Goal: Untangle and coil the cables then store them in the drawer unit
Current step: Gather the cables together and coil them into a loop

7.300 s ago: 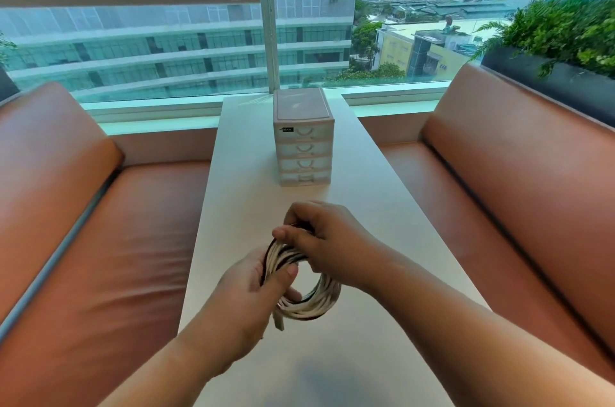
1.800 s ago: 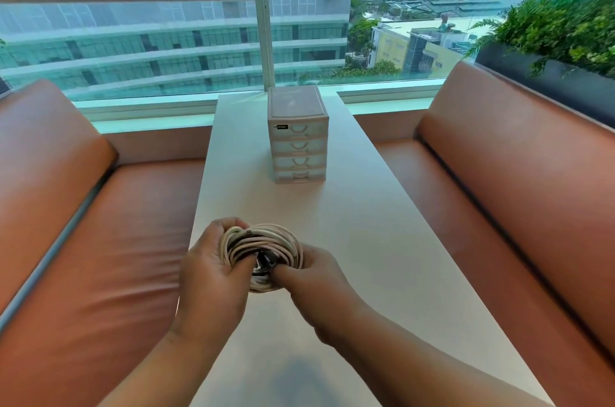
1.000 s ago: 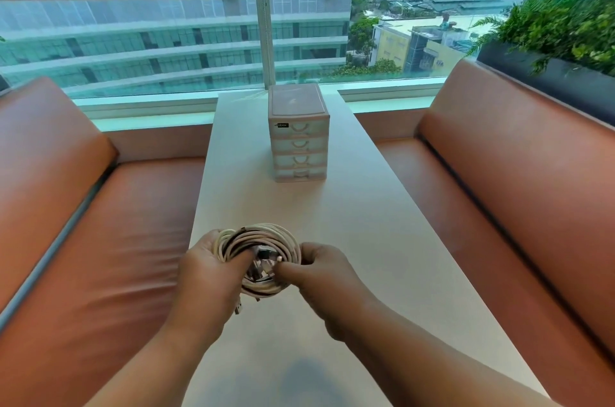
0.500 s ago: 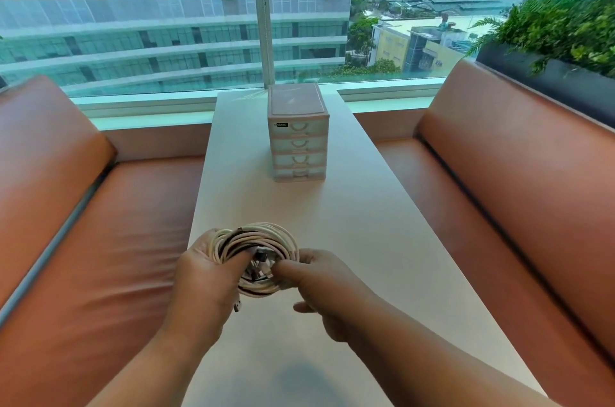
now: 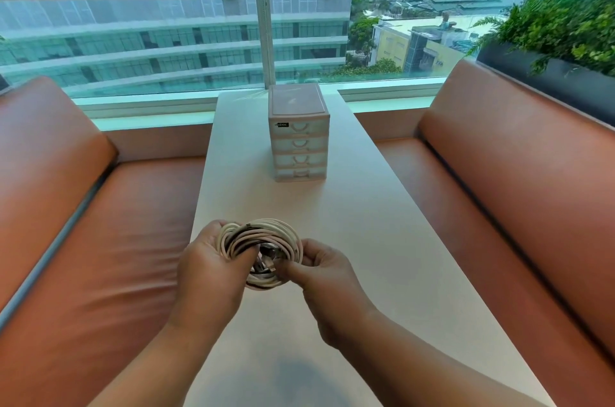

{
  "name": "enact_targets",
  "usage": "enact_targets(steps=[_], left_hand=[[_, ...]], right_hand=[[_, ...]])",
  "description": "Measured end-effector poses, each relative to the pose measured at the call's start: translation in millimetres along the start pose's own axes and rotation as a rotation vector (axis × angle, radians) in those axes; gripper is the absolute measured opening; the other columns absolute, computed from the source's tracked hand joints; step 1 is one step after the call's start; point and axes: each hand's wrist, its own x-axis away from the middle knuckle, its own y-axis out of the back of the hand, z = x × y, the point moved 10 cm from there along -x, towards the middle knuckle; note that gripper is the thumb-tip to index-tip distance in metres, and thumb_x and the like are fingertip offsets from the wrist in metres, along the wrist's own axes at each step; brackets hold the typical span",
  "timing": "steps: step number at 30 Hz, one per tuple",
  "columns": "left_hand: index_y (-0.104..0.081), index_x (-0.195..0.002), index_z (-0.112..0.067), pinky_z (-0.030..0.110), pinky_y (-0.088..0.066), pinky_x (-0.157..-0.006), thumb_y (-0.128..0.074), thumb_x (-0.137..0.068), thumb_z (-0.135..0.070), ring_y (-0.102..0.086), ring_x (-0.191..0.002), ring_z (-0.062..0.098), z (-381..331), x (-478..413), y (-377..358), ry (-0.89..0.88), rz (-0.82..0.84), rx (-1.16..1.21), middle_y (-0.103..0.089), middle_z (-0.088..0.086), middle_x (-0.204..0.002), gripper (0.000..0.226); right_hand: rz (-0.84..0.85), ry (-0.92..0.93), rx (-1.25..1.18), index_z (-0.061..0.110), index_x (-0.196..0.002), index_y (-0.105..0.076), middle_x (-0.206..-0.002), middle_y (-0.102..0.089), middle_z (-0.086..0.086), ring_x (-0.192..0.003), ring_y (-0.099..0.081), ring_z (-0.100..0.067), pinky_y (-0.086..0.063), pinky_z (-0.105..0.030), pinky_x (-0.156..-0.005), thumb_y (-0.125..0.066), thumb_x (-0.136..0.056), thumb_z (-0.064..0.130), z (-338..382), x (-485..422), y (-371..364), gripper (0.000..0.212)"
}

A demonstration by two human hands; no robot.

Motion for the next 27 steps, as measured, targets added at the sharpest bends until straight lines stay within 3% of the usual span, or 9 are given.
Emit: enact_targets(steps=[2, 7, 11, 13, 15, 17, 19, 23, 27], left_hand=[[-0.062, -0.079, -0.018, 0.021, -0.041, -0.041, -0.074, -0.067, -0.013, -0.049, -0.042, 0.006, -1.5, -2.2, 0.9, -0.01, 0.013, -0.005, -0.063, -0.003, -0.057, 0.018], [-0.063, -0.081, -0.015, 0.015, -0.041, -0.044, -0.073, -0.069, -0.006, -0.053, -0.047, 0.006, -10.3, -1.1, 3.9, -0.053, 0.024, -0.053, -0.062, -0.001, -0.057, 0.018], [-0.061, -0.079, -0.017, 0.009, -0.039, -0.044, -0.07, -0.071, 0.007, -0.055, -0.049, 0.001, -13.9, -0.6, 7.9, -0.076, -0.003, -0.041, -0.061, -0.001, -0.059, 0.027], [-0.062, -0.079, -0.017, 0.009, -0.04, -0.047, -0.074, -0.066, -0.002, -0.056, -0.051, 0.001, -11.8, -1.4, 6.7, -0.077, 0.011, -0.021, -0.063, 0.001, -0.061, 0.023], [-0.062, -0.079, -0.019, 0.012, -0.042, -0.047, -0.067, -0.059, -0.018, -0.056, -0.053, 0.003, -9.2, -0.8, 5.7, -0.068, 0.024, -0.011, -0.066, -0.009, -0.067, 0.021], [-0.061, -0.078, -0.024, 0.02, -0.044, -0.046, -0.063, -0.056, -0.022, -0.054, -0.051, 0.005, -6.3, -0.2, 5.7, -0.053, 0.022, 0.003, -0.066, -0.014, -0.064, 0.022], [-0.061, -0.077, -0.025, 0.023, -0.044, -0.047, -0.062, -0.056, -0.022, -0.054, -0.051, 0.005, -5.6, -0.4, 5.7, -0.046, 0.022, 0.017, -0.066, -0.015, -0.065, 0.021], [-0.063, -0.077, -0.023, 0.024, -0.047, -0.051, -0.062, -0.057, -0.021, -0.058, -0.055, 0.012, -2.3, -2.6, 1.7, -0.013, 0.05, 0.037, -0.068, -0.007, -0.067, 0.02], [-0.065, -0.076, -0.013, 0.019, -0.04, -0.039, -0.058, -0.058, -0.019, -0.051, -0.046, 0.01, -0.7, -1.1, -5.5, 0.037, 0.101, 0.108, -0.062, -0.005, -0.055, 0.019]], right_hand=[[0.078, 0.031, -0.004, 0.002, -0.096, -0.069, -0.092, -0.072, -0.017, -0.083, -0.065, -0.018, -0.05, -0.031, -0.082, -0.069, -0.07, 0.004, 5.9, -1.0, -3.2, 0.026], [0.291, 0.007, 0.077, 0.008, -0.105, -0.066, -0.095, -0.071, -0.004, -0.09, -0.065, -0.013, -0.047, -0.031, -0.09, -0.068, -0.071, 0.007, 11.7, -4.7, -14.2, 0.034], [0.228, -0.105, 0.241, 0.008, -0.104, -0.064, -0.089, -0.067, 0.003, -0.079, -0.058, -0.006, -0.04, -0.024, -0.074, -0.071, -0.065, 0.024, 4.2, -7.4, -8.6, 0.043], [0.23, -0.114, 0.242, 0.006, -0.102, -0.066, -0.088, -0.068, 0.002, -0.076, -0.059, -0.004, -0.039, -0.023, -0.072, -0.071, -0.064, 0.026, 3.2, -6.4, -8.7, 0.043], [0.248, -0.075, 0.189, 0.001, -0.101, -0.068, -0.09, -0.069, -0.004, -0.08, -0.062, -0.008, -0.046, -0.026, -0.08, -0.071, -0.067, 0.019, 4.9, -5.7, -11.1, 0.039], [0.246, -0.045, 0.146, -0.001, -0.101, -0.068, -0.094, -0.07, -0.01, -0.087, -0.063, -0.014, -0.045, -0.04, -0.097, -0.071, -0.067, 0.014, 6.6, -4.6, -11.2, 0.037], [0.252, -0.022, 0.136, 0.002, -0.1, -0.069, -0.096, -0.071, -0.009, -0.091, -0.064, -0.015, -0.042, -0.043, -0.103, -0.073, -0.068, 0.013, 9.0, -4.1, -10.6, 0.034], [0.336, 0.026, 0.101, 0.014, -0.096, -0.074, -0.097, -0.072, -0.005, -0.096, -0.065, -0.015, -0.043, -0.039, -0.103, -0.073, -0.071, 0.01, 18.5, 0.1, -15.6, 0.025], [0.4, 0.054, 0.053, 0.014, -0.096, -0.073, -0.095, -0.071, -0.004, -0.094, -0.064, -0.017, -0.048, -0.03, -0.093, -0.068, -0.075, 0.004, 24.0, 4.4, -21.7, 0.025]])
